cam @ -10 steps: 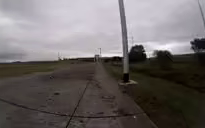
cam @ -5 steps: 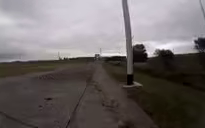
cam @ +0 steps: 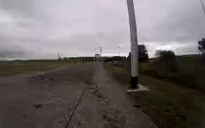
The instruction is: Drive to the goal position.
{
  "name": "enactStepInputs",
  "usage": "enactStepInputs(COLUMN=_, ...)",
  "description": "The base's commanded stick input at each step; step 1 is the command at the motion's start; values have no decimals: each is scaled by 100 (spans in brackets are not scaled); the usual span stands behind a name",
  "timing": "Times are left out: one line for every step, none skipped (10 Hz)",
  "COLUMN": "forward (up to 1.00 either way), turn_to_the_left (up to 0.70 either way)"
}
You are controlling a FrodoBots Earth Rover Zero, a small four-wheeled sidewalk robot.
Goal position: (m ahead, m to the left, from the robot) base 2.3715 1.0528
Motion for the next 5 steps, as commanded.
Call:
enactStepInputs(forward=70, turn_to_the_left=0)
enactStepInputs(forward=70, turn_to_the_left=0)
enactStepInputs(forward=70, turn_to_the_left=0)
enactStepInputs(forward=70, turn_to_the_left=0)
enactStepInputs(forward=70, turn_to_the_left=0)
